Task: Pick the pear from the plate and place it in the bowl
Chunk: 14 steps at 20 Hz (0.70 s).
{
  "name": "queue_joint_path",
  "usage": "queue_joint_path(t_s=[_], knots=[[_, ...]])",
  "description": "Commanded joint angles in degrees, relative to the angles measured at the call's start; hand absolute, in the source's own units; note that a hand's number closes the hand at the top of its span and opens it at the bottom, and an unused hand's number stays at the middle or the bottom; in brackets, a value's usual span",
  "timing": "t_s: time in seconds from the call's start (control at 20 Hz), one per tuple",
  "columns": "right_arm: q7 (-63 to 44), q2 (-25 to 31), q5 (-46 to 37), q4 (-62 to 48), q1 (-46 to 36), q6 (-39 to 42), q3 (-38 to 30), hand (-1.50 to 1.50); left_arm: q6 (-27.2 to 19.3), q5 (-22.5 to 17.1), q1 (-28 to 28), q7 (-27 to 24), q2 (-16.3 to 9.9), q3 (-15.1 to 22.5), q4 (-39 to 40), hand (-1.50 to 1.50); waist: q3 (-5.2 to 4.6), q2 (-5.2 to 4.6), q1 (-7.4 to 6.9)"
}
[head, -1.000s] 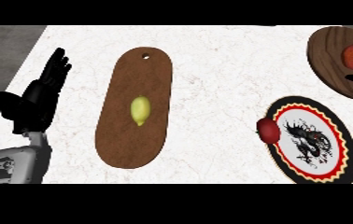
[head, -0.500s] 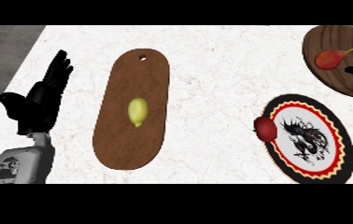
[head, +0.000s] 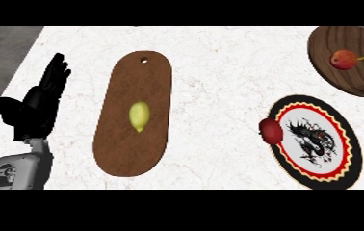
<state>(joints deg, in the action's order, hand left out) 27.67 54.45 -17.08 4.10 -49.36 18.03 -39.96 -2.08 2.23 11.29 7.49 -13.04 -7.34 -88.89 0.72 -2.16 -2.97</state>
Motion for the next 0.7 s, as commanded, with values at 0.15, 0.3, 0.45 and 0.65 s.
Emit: queue_joint_path(t_s=[0.15,0.3,0.45,0.65], knots=[[1.3,5.6,3.2,-0.9,6.4,10.3,-3.1,-1.50,-0.1,-0.1,0.1,1.2,0.0,0.3,-1.9,0.00,0.21,0.10,0.21],[2.3,5.7,4.6,-1.6,9.0,15.0,-4.4,-1.50,-0.6,0.2,0.3,1.1,0.7,0.4,-0.6,0.00,0.21,0.10,0.87],[5.2,5.7,5.4,-0.5,11.3,17.1,-5.1,-1.50,0.5,-0.6,-1.8,0.2,-0.3,-0.3,-1.8,0.00,0.34,0.19,-0.20],[3.8,7.2,7.6,-0.2,11.9,22.0,-7.1,-1.50,-1.0,0.4,-0.6,0.3,0.8,0.0,-0.6,0.00,0.28,0.34,0.89]])
